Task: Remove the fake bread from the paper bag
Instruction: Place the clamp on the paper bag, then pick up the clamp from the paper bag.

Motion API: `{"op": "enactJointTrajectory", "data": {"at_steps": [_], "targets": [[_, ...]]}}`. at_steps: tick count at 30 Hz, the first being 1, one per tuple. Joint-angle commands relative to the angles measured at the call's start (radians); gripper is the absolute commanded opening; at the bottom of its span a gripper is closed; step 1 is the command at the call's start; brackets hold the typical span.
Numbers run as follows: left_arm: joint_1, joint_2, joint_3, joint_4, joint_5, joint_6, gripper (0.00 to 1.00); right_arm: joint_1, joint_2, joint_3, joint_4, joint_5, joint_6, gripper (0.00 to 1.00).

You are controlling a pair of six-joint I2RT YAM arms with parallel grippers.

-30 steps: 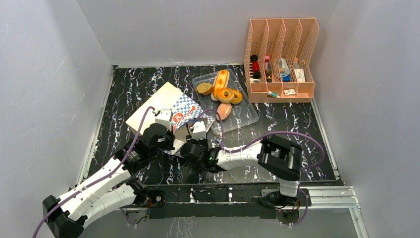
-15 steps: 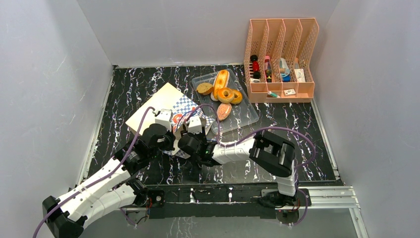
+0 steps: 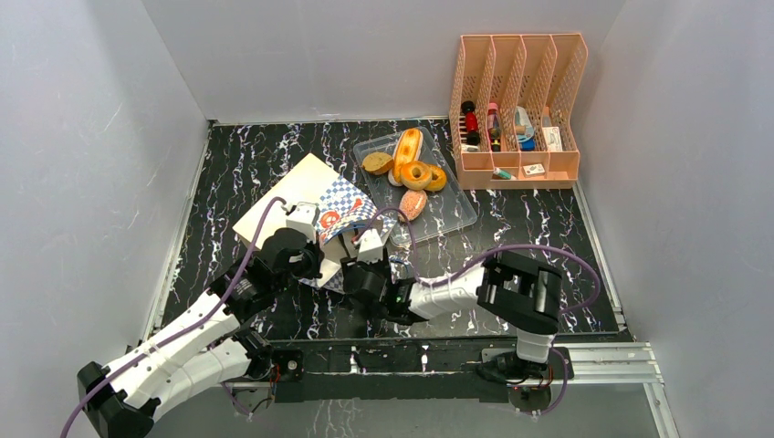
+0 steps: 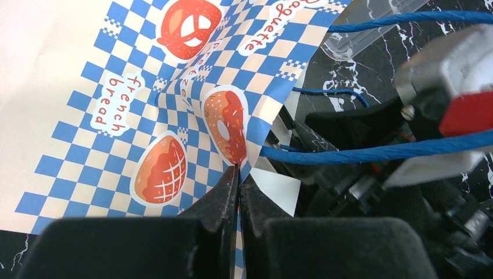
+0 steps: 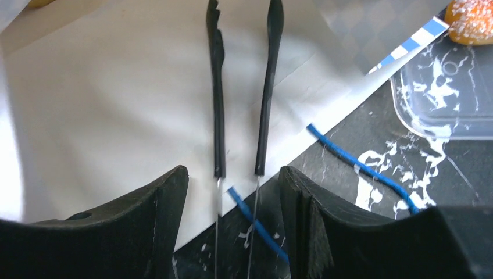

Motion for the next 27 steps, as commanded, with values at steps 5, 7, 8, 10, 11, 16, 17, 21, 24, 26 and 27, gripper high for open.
{"op": "enactJointTrajectory", "data": {"at_steps": [5, 7, 8, 10, 11, 16, 17, 21, 24, 26, 27], "targets": [[-0.002, -0.025, 0.005, -0.004, 0.022, -0.002, 0.00, 0.084, -0.075, -0.128, 0.150, 0.098, 0.056, 0.57], [-0.001, -0.026, 0.005, -0.003, 0.028, -0.003, 0.00, 0.096, -0.068, -0.149, 0.182, 0.127, 0.063, 0.57], [-0.002, -0.026, 0.006, -0.004, 0.033, -0.003, 0.00, 0.102, -0.064, -0.159, 0.201, 0.149, 0.064, 0.57], [-0.002, -0.031, 0.006, -0.006, 0.040, -0.001, 0.00, 0.113, -0.056, -0.177, 0.246, 0.180, 0.053, 0.57], [-0.002, -0.032, 0.005, -0.006, 0.043, -0.001, 0.00, 0.115, -0.055, -0.184, 0.267, 0.190, 0.040, 0.57], [-0.002, -0.037, 0.003, -0.001, 0.057, 0.003, 0.00, 0.118, -0.049, -0.222, 0.374, 0.219, -0.020, 0.57], [-0.002, -0.035, 0.004, 0.000, 0.058, 0.004, 0.00, 0.117, -0.049, -0.230, 0.394, 0.221, -0.028, 0.57], [-0.001, -0.029, 0.004, 0.002, 0.065, 0.005, 0.00, 0.118, -0.029, -0.234, 0.428, 0.225, -0.043, 0.57], [-0.002, -0.029, 0.004, 0.002, 0.069, 0.005, 0.00, 0.118, -0.007, -0.234, 0.450, 0.220, -0.046, 0.56], [-0.002, -0.028, 0.005, 0.002, 0.069, 0.005, 0.00, 0.118, 0.002, -0.236, 0.473, 0.215, -0.050, 0.56], [-0.002, -0.028, 0.004, 0.002, 0.069, 0.005, 0.00, 0.119, 0.006, -0.238, 0.482, 0.214, -0.050, 0.56]]}}
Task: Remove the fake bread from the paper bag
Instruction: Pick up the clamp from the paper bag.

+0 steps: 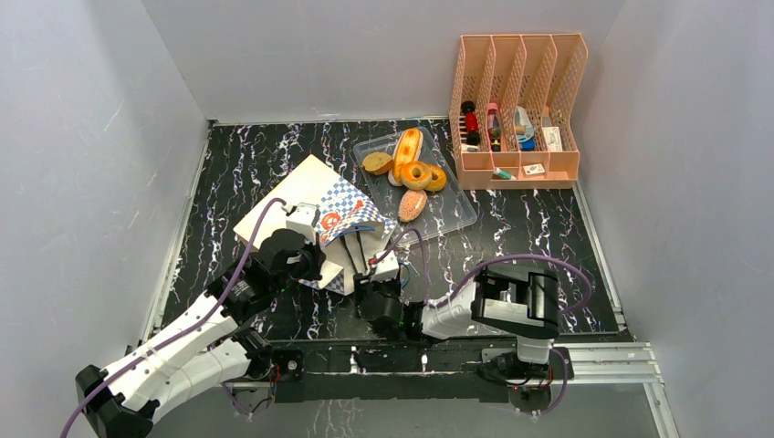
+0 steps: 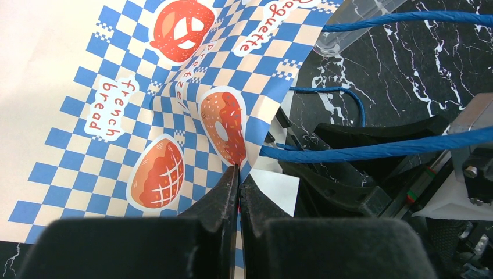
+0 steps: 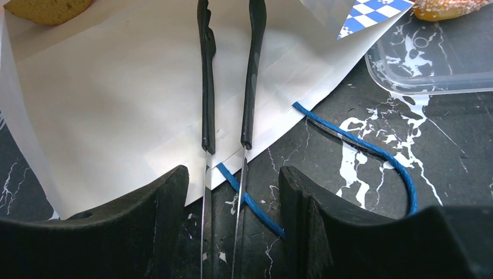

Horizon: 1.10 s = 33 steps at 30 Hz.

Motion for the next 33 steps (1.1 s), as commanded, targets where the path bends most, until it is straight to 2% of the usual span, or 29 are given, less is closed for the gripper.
{"op": "enactJointTrajectory", "data": {"at_steps": [1, 18, 23, 27, 33], "targets": [[-0.001, -0.008, 0.004, 0.008, 0.025, 0.001, 0.00, 0.006, 0.023, -0.005, 0.110, 0.029, -0.022, 0.56], [-0.001, -0.003, 0.003, 0.021, 0.027, 0.009, 0.00, 0.008, 0.117, 0.016, 0.151, 0.006, -0.025, 0.51], [-0.002, 0.000, 0.002, 0.025, 0.029, 0.014, 0.00, 0.008, 0.143, 0.014, 0.176, -0.001, -0.031, 0.40], [-0.002, -0.001, 0.005, 0.025, 0.032, 0.018, 0.00, 0.007, 0.134, 0.000, 0.197, -0.006, -0.034, 0.22], [-0.002, -0.017, 0.015, 0.015, 0.039, 0.027, 0.00, 0.008, 0.060, -0.054, 0.217, -0.022, -0.017, 0.16]]}}
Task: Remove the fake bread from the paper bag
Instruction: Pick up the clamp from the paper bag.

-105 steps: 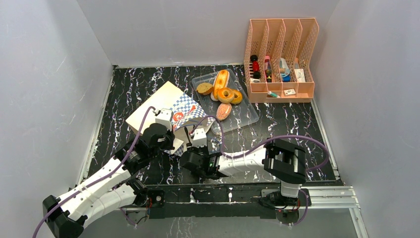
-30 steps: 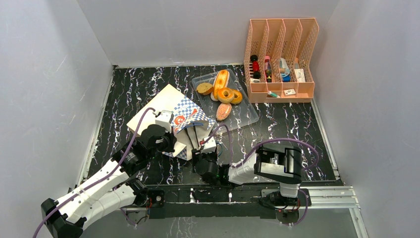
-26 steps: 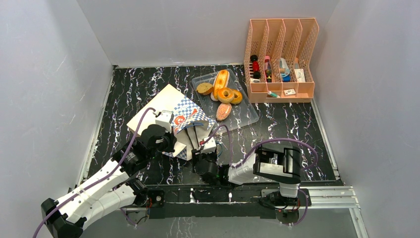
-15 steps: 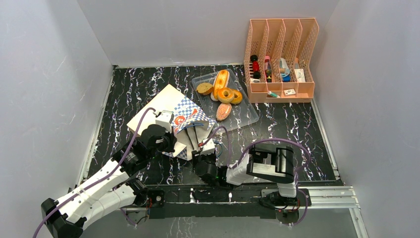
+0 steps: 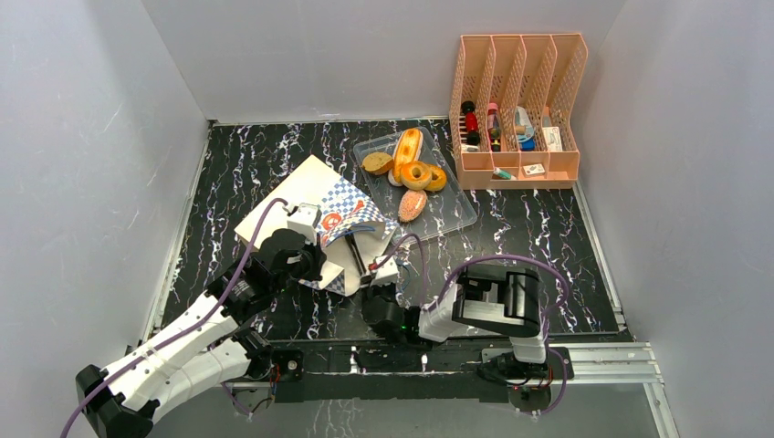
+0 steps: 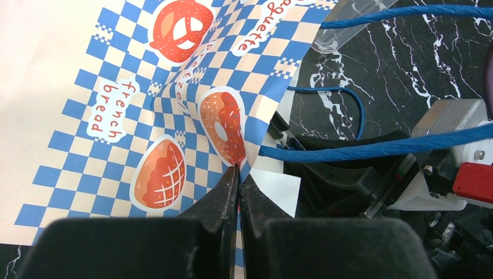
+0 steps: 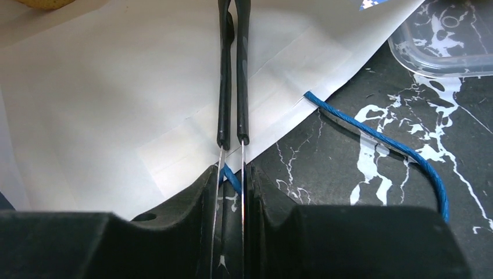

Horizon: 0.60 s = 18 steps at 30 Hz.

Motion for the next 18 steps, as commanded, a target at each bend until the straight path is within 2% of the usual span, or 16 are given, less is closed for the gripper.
{"op": "enactJointTrajectory", "data": {"at_steps": [1, 7, 18], "targets": [[-0.002, -0.024, 0.017, 0.013, 0.036, 0.018, 0.00, 0.011, -0.082, -0.052, 0.040, -0.011, 0.017, 0.16], [-0.002, -0.074, 0.026, 0.019, 0.079, 0.060, 0.00, 0.021, -0.251, -0.137, 0.029, -0.060, 0.110, 0.16], [-0.002, -0.093, 0.079, -0.060, 0.280, 0.179, 0.00, 0.053, -0.525, -0.130, -0.229, -0.180, 0.305, 0.16]]}}
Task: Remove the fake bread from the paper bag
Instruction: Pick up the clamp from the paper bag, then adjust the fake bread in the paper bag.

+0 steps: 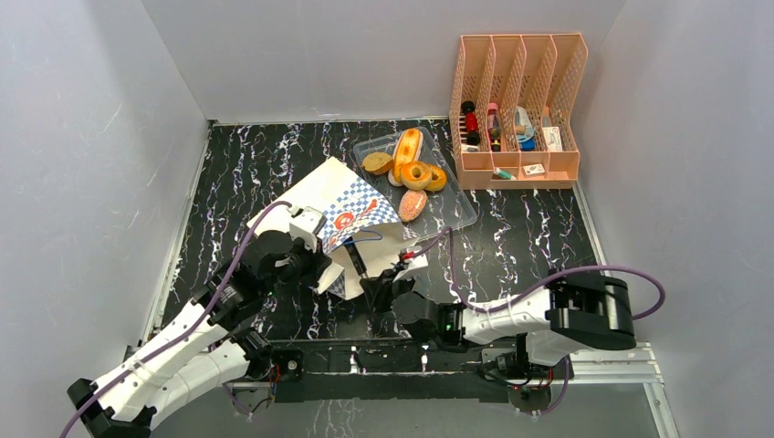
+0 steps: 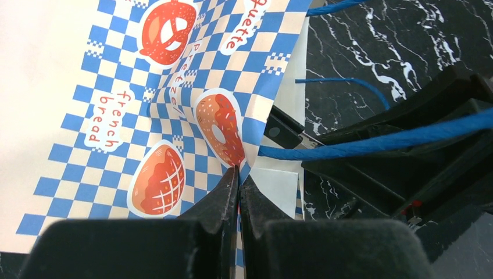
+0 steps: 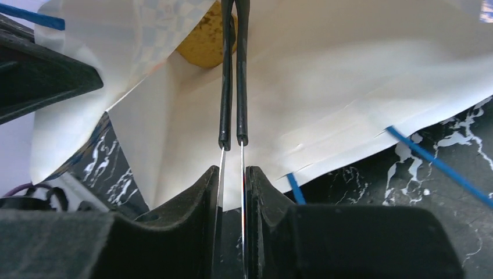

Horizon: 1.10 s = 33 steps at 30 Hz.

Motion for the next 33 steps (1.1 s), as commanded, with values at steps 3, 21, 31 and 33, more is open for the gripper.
{"op": "enactJointTrajectory", "data": {"at_steps": [3, 21, 31, 33], "targets": [[-0.001, -0.052, 0.049, -0.042, 0.162, 0.078, 0.00, 0.032, -0.084, 0.049, -0.143, -0.061, 0.143, 0.17], [-0.002, -0.203, 0.047, -0.056, 0.251, 0.125, 0.00, 0.064, 0.113, 0.174, -0.312, -0.082, 0.565, 0.17], [-0.002, -0.183, 0.048, -0.051, 0.288, 0.133, 0.00, 0.062, 0.188, 0.149, -0.161, -0.077, 0.700, 0.18], [-0.002, -0.178, 0.047, -0.051, 0.292, 0.134, 0.00, 0.062, 0.194, 0.166, -0.143, -0.058, 0.660, 0.19]]}}
